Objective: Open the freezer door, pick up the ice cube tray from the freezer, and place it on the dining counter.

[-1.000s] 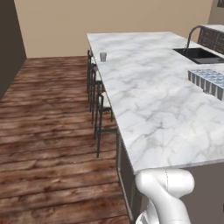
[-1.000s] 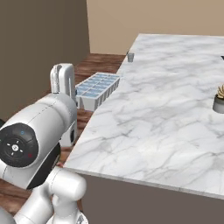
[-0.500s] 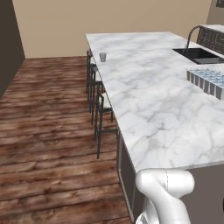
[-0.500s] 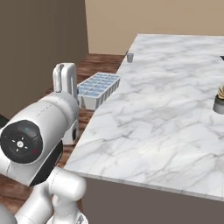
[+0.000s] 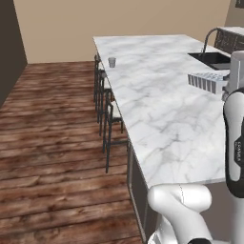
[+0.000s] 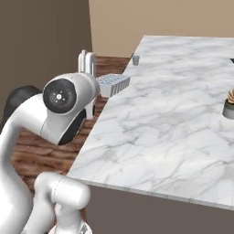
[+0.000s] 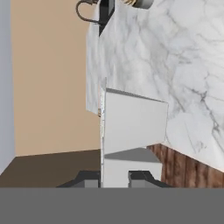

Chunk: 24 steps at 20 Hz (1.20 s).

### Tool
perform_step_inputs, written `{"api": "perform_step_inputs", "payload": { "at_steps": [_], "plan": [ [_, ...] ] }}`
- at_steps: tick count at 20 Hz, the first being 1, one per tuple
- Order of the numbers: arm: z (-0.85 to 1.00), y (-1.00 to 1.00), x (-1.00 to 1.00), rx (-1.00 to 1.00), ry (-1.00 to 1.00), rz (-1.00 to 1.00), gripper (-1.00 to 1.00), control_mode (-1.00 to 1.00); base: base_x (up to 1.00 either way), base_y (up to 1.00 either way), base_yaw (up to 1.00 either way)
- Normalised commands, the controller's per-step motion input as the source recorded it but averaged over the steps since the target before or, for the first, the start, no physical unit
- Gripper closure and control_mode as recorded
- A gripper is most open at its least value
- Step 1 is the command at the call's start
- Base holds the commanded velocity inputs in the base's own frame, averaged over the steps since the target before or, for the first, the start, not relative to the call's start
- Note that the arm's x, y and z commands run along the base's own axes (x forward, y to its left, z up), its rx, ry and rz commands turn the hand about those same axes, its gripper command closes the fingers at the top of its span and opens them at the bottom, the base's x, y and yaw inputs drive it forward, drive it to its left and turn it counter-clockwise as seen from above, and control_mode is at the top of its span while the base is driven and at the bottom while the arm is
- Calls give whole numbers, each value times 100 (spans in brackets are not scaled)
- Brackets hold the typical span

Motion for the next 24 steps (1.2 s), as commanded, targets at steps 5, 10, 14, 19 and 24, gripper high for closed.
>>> {"api": "perform_step_inputs", "payload": {
  "at_steps": [5,10,14,19,24],
  "plan": [
    [-14,0,100,0,3,0,100,-100,0,0,0],
    [-37,-4,92,0,0,0,100,-100,0,0,0],
    [-49,-17,98,0,2,8,100,-100,0,0,0],
    [-39,-32,76,0,9,15,100,-100,0,0,0],
    [-40,-19,55,0,6,9,100,-100,0,0,0]
  ]
}}
